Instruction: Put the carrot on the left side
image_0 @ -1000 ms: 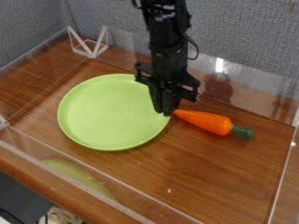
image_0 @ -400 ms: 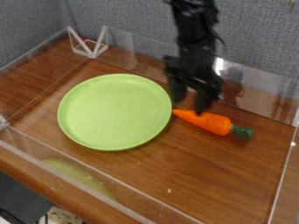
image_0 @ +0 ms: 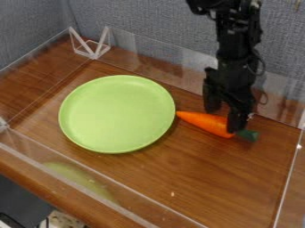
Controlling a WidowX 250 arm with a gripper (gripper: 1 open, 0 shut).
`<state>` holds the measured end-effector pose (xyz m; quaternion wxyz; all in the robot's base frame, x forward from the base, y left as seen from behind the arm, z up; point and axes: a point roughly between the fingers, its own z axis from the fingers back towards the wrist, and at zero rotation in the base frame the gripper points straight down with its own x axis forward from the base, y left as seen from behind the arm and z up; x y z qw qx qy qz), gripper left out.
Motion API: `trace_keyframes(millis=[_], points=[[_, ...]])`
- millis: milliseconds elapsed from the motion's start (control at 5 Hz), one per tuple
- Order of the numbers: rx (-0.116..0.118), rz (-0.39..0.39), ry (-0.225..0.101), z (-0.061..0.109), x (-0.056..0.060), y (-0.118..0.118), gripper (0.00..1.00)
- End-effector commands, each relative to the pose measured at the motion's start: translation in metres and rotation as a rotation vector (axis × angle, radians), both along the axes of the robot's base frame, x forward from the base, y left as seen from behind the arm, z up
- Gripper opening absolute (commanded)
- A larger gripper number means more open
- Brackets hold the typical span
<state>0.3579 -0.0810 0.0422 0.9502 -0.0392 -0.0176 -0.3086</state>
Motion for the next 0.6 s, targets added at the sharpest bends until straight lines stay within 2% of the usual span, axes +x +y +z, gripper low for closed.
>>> trace_keyframes(millis=[0,400], points=[[-0.022,-0.078,-0.051,0.009,0.014,-0.005,1.0],[-0.025,-0.14,0.005,-0.012,0.02,0.003,1.0]])
